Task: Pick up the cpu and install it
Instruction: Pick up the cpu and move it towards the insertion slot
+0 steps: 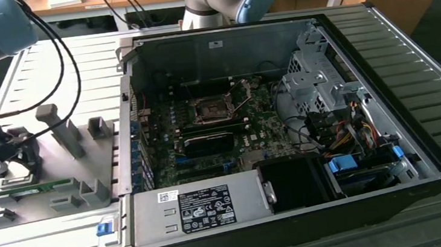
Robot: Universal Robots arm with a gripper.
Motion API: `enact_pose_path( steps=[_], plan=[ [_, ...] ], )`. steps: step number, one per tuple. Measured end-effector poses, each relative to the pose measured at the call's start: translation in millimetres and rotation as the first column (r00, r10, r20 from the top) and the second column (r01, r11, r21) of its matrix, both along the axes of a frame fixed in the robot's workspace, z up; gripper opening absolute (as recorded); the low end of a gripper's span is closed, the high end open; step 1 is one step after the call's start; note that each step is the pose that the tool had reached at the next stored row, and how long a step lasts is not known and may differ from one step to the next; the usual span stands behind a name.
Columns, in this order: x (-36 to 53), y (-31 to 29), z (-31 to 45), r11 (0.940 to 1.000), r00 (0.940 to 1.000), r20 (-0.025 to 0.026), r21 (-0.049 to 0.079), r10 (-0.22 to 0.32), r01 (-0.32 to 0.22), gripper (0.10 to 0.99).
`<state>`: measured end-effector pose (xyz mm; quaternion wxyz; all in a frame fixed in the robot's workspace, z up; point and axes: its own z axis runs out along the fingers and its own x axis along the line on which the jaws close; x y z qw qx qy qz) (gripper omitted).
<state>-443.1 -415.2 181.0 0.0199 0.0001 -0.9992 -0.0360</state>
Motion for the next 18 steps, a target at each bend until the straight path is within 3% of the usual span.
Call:
enact_pose_path(
  steps=[1,2,4,14,15,18],
  plan=[
    [0.0,0.1,0.0,1.0,1.0,0.0,0.0,0.0,0.0,0.616],
    [-0.1,0.1,0.0,1.0,1.0,0.0,0.0,0.0,0.0,0.553],
    [-0.1,0.1,-0.1,1.0,1.0,0.0001,0.0,0.0,0.0,0.545],
    [0.7,0.1,0.7,1.0,1.0,-0.0001,-0.006,0.0,0.0,0.553],
    [0.7,0.1,1.2,1.0,1.0,0.0,-0.006,0.0,0.0,0.616],
    [0.7,0.3,1.9,1.0,1.0,0.0004,-0.008,0.0,0.0,0.616]
  ],
)
